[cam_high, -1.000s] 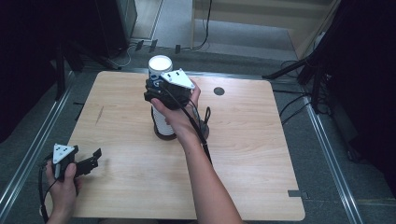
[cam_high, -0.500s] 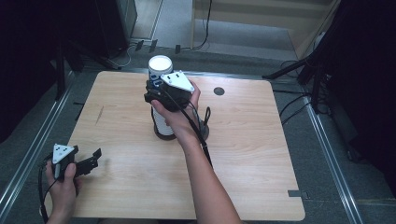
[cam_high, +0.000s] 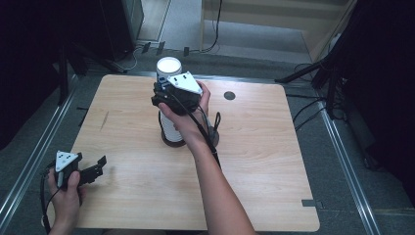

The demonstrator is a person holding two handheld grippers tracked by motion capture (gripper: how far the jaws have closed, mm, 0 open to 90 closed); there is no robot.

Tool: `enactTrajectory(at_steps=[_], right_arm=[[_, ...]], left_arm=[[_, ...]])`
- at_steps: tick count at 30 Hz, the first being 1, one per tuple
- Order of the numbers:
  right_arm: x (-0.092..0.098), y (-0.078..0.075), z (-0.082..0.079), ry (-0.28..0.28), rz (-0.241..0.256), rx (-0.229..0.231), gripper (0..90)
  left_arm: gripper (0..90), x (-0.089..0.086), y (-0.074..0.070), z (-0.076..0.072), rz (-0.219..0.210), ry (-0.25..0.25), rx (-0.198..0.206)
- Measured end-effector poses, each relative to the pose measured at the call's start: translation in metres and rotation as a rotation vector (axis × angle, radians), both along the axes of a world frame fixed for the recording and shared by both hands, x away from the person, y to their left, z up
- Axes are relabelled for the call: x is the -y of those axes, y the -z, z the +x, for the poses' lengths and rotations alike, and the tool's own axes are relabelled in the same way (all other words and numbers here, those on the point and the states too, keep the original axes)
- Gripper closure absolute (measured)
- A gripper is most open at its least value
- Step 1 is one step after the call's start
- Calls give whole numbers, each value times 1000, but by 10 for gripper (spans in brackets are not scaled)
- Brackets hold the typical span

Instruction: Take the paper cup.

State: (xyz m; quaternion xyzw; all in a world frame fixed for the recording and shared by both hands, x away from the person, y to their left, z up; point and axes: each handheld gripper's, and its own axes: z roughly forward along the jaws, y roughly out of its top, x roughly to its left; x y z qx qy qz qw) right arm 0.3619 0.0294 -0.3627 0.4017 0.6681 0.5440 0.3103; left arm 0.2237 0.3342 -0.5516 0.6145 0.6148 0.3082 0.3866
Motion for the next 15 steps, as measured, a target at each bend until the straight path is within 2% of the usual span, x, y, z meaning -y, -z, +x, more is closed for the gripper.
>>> enactTrajectory(at_steps=[3,15], right_arm=[[0,-5,-1,2,16,15,198],[1,-28,-1,5,20,45,198]], left_arm=[[141,0,0,0,2,2,-1],[141,0,0,0,-2,-1,0]])
